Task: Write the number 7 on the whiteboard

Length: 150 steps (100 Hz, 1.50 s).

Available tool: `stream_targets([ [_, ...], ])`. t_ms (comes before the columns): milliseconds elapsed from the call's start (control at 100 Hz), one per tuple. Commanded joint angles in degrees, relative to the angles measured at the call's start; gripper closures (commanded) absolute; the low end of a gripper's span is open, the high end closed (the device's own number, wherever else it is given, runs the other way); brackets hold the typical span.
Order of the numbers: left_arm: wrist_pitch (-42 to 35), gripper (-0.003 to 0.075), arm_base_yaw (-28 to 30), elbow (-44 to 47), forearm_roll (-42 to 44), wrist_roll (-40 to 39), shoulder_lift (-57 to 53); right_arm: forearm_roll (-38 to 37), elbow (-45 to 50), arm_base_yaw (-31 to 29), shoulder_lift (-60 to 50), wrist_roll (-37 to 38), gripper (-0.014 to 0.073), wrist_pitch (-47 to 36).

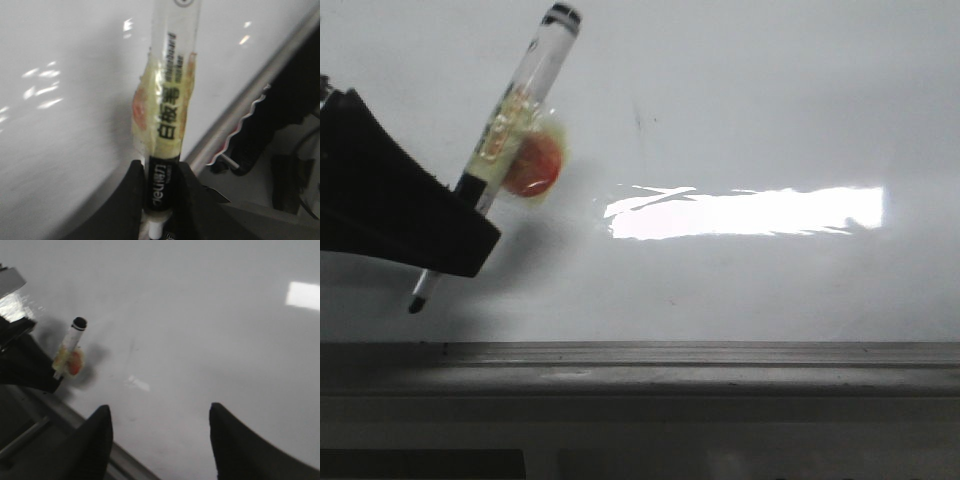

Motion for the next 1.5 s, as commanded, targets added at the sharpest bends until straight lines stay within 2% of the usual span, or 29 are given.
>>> stream_targets([
  [0, 6.1, 0.0740, 0.0, -1.6, -15.3, 17.4, -2.3, 12.6, -2.0, 0.6, 3.8, -12.4, 0.0208, 0.7],
  [40, 8.1, 0.0740, 0.0, -1.6, -20.9, 23.2, -2.2, 16.5, -2.0, 1.4, 5.0, -16.2, 0.0208, 1.5],
  [80, 9.3, 0.0740, 0.0, -1.6, -23.6, 25.5, -2.2, 20.1, -2.0, 2.5, 6.0, -19.0, 0.0208, 2.1],
  [170, 9.3, 0.0740, 0.0, -1.6, -24.9, 27.1, -2.2, 25.3, -2.0, 5.2, 7.7, -23.5, 0.0208, 2.4],
  [290, 10.4, 0.0740, 0.0, -1.6, -23.5, 28.1, -2.2, 26.1, -2.0, 9.8, 10.5, -24.8, 0.0206, 2.4],
  [420, 12.7, 0.0740, 0.0, -1.6, -23.4, 33.2, -2.2, 26.8, -2.4, 14.5, 13.3, -26.8, 0.0206, 1.8],
  [590, 12.7, 0.0740, 0.0, -1.6, -23.4, 33.9, -2.2, 27.1, -4.2, 19.9, 16.7, -31.5, 0.0204, -1.1],
  [710, 12.7, 0.0740, 0.0, -1.6, -23.4, 33.9, -2.2, 27.2, -5.4, 22.5, 19.8, -35.0, 0.0158, -3.4],
  [850, 12.7, 0.0740, 0.0, -1.6, -23.4, 33.9, -2.2, 27.8, -6.0, 23.5, 23.3, -35.7, 0.0097, -6.2],
  [1030, 13.7, 0.0740, 0.0, -1.6, -23.4, 33.9, -2.2, 32.6, -6.0, 23.5, 25.1, -36.7, 0.0095, -9.4],
  [1160, 14.4, 0.0740, 0.0, -1.6, -23.0, 34.4, -2.2, 34.1, -6.0, 23.5, 26.3, -41.7, 0.0095, -5.4],
  [1240, 15.1, 0.0740, 0.0, -1.6, -22.9, 34.8, -2.2, 35.1, -6.0, 23.6, 26.9, -41.7, 0.0095, -4.7],
  [1490, 15.6, 0.0740, 0.0, -1.6, -22.8, 35.8, -2.2, 42.8, -6.0, 24.9, 30.5, -48.2, 0.0095, -2.5],
])
